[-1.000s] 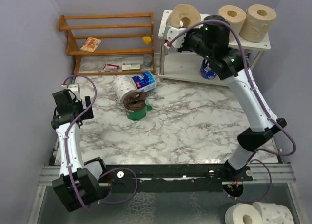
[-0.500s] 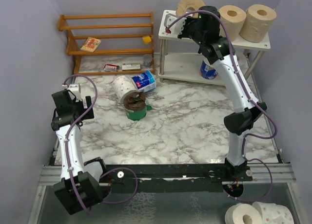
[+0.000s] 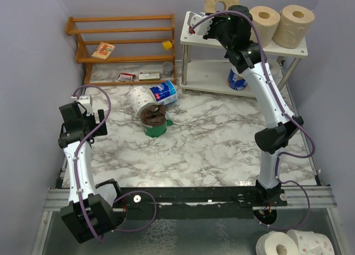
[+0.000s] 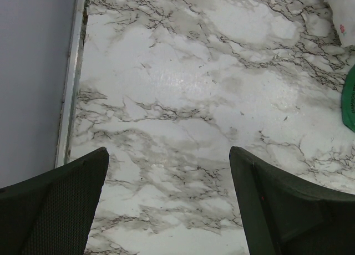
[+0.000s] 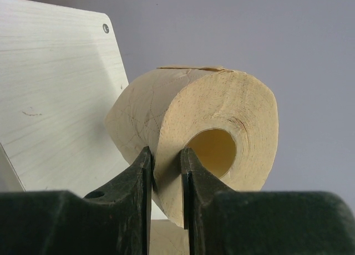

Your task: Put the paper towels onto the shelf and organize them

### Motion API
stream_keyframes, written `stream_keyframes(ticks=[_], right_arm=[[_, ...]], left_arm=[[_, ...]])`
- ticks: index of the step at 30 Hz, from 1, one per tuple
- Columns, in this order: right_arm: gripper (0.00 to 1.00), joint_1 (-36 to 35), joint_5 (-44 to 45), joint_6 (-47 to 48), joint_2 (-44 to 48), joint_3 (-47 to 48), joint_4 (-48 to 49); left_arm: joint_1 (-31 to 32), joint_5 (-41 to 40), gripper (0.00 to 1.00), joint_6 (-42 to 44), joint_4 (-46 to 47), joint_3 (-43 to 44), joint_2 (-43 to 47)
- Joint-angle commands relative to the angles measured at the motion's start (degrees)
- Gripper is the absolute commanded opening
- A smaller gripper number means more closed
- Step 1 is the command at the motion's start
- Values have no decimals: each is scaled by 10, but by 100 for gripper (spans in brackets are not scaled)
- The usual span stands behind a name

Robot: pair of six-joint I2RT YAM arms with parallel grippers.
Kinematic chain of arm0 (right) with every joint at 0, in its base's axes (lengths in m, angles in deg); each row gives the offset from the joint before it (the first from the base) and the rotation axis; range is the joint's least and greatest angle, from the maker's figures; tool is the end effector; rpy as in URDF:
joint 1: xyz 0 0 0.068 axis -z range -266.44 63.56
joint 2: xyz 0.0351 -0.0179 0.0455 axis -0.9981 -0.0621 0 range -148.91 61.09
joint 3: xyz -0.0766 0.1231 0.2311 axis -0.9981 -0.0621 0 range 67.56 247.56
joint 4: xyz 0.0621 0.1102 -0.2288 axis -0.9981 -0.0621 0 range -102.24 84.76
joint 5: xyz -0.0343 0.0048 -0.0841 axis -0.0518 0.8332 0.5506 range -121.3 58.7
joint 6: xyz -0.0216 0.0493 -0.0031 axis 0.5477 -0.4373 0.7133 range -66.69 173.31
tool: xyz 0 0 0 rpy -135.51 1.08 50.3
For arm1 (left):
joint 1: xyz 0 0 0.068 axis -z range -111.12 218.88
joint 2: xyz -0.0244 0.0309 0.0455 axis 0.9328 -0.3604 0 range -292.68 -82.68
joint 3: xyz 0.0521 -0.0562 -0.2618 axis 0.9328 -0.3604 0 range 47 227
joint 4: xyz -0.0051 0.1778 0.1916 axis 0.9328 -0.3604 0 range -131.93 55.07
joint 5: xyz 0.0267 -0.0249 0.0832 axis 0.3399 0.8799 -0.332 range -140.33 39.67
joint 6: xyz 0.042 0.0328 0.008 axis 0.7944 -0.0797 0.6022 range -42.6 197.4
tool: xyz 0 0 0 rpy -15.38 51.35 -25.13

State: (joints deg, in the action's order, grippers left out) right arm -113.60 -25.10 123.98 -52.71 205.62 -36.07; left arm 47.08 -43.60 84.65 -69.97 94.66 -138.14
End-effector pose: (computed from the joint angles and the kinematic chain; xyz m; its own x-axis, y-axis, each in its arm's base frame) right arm 0.3879 0.1947 0.4979 0.3045 -0.8981 -0.3172 -0.2146 0.2598 -0.9415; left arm 0.1885 0.0709 0.2828 -0.6627 -0.1300 -0.7375 -0.2070 0.9782 0.0135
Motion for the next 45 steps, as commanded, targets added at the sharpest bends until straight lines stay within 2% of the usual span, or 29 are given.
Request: stream_keyframes(ticks=[1, 14, 21, 30, 33, 37, 40, 44, 45], right_arm=[[21, 1, 24, 13, 33, -3, 26], [23, 11, 31, -11, 82, -63, 0], [23, 18, 30, -18, 86, -43, -44], [24, 18, 43, -18, 102, -72, -55], [33, 20, 48, -21, 108, -84, -37], [37, 19, 54, -18, 109, -87, -33], [44, 19, 61, -14, 109, -87, -17], [58, 19, 68, 7, 108, -80, 28], [59, 19, 68, 13, 104, -71, 31]], left_arm=[[-5, 15, 93, 4, 4, 9, 1], [-5, 18, 93, 4, 4, 9, -1], [-5, 24, 93, 6, 3, 9, 5], [-5, 25, 93, 6, 3, 9, 9], [-5, 24, 93, 7, 2, 9, 7], [-5, 24, 93, 7, 3, 9, 9], [-5, 24, 93, 6, 2, 9, 7], [-5, 24, 93, 6, 3, 9, 6], [-5, 24, 93, 6, 3, 9, 6]])
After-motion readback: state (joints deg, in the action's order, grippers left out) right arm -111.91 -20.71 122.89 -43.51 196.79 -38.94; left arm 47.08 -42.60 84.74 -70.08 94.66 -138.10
